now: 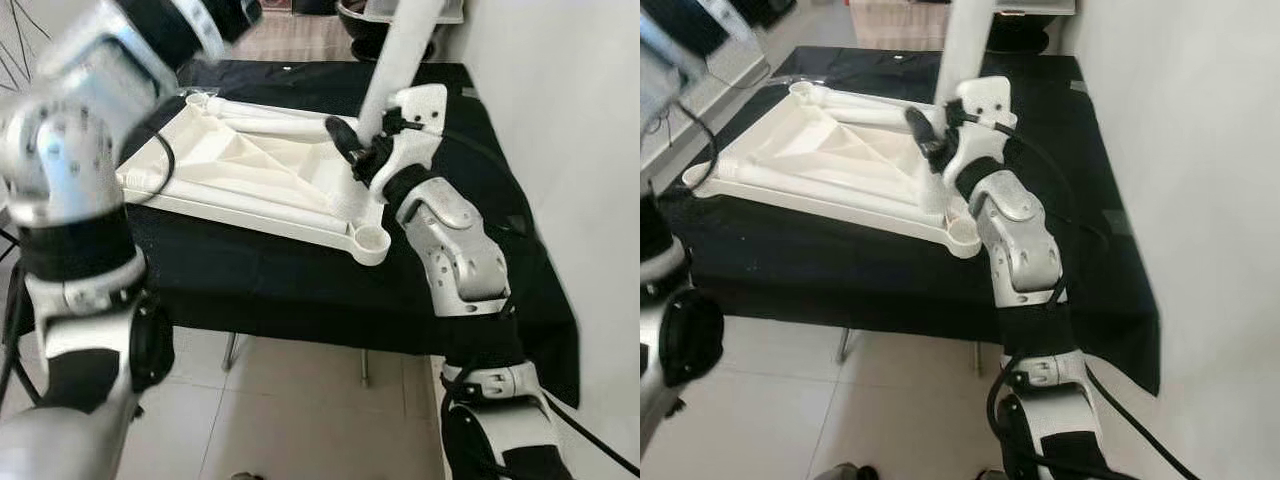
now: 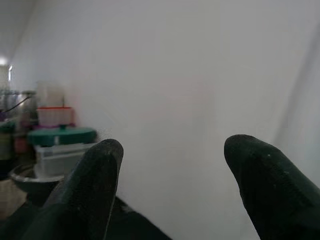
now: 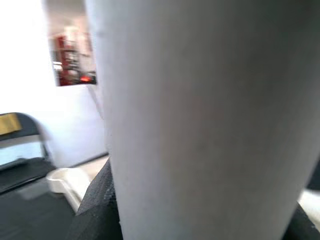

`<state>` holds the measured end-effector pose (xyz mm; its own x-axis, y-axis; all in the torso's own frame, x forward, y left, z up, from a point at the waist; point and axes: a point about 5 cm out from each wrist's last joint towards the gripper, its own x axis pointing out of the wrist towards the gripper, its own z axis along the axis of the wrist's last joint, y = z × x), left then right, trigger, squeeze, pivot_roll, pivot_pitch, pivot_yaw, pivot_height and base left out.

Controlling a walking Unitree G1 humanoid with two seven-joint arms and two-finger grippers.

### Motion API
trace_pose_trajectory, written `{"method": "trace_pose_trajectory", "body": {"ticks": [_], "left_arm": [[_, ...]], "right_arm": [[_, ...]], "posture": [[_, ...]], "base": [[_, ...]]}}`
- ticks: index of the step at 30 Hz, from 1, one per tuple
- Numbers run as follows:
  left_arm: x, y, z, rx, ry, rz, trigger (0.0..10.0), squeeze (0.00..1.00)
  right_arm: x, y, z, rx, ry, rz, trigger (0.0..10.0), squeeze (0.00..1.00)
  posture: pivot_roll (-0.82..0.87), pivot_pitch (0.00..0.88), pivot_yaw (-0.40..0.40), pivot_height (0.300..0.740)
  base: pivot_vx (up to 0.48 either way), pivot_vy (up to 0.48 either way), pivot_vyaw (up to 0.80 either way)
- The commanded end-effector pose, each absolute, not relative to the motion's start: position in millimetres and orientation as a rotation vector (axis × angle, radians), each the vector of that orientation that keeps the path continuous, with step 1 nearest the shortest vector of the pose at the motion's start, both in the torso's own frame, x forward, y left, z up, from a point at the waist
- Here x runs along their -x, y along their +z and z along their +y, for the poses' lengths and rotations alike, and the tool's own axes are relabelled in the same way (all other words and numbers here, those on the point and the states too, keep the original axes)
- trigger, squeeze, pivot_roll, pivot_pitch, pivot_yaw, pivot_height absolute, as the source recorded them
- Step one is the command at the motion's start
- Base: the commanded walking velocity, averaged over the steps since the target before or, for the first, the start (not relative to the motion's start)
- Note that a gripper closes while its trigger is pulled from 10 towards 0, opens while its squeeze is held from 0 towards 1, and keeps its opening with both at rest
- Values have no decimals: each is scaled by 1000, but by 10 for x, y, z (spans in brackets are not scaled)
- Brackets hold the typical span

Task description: Building children table

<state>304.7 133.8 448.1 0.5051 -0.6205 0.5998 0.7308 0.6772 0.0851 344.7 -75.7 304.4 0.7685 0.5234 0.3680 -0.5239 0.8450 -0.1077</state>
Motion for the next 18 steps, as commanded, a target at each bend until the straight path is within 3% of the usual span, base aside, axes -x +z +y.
{"method": "trace_pose_trajectory", "body": {"ticks": [1, 6, 9, 14, 18], "left_arm": [[-3080, 4500, 1365, 172, -816, -652, 10000, 0], [-3181, 4283, 1131, 113, -877, -588, 10000, 0], [-3148, 4160, 924, 84, -1006, -568, 10000, 0], [-3046, 4125, 828, 84, -1133, -589, 10000, 0], [-3014, 4101, 860, 74, -1134, -599, 10000, 0]], "right_arm": [[-3376, 3075, -681, 16, 620, -441, 10000, 0], [-3315, 3050, -565, 96, 695, -443, 10000, 0], [-3305, 3014, -534, 146, 721, -430, 10000, 0], [-3436, 2950, -677, 141, 610, -360, 10000, 0], [-3503, 2932, -781, 108, 547, -326, 10000, 0]], "posture": [[4, 93, 3, 740], [5, 92, 3, 740], [1, 91, 6, 740], [-5, 90, 10, 740], [-6, 90, 10, 740]], "base": [[0, 0, 0], [0, 0, 0], [0, 0, 0], [0, 0, 0], [0, 0, 0]]}}
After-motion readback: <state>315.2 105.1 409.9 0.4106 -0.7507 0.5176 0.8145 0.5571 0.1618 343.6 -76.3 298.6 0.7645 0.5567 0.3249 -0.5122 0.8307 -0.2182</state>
